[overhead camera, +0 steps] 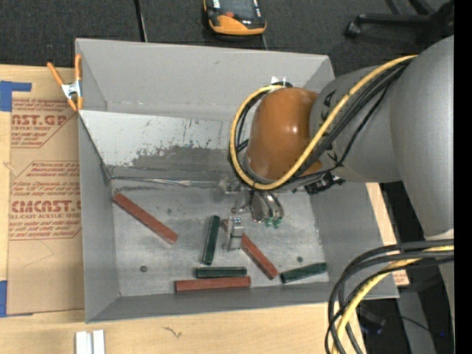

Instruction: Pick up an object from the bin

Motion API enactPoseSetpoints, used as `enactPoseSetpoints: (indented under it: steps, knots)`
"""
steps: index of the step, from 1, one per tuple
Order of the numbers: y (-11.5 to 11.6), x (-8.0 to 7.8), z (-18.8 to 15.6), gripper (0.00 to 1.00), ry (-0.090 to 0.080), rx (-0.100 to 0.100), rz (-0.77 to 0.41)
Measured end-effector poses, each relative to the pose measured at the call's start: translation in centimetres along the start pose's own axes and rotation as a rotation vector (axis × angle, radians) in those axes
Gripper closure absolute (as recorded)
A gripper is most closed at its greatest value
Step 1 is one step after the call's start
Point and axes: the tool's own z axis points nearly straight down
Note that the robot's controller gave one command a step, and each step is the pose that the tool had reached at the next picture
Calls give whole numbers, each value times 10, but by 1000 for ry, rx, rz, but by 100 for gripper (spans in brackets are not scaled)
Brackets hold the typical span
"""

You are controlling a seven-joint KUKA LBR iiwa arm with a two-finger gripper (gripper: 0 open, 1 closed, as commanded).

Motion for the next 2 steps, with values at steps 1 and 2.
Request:
enactPoseSetpoints:
  steps: [1, 2]
  knots:
    - [6, 19, 37, 0, 10, 0, 30]
    - [-13, 17, 51, 100, 7, 1, -16]
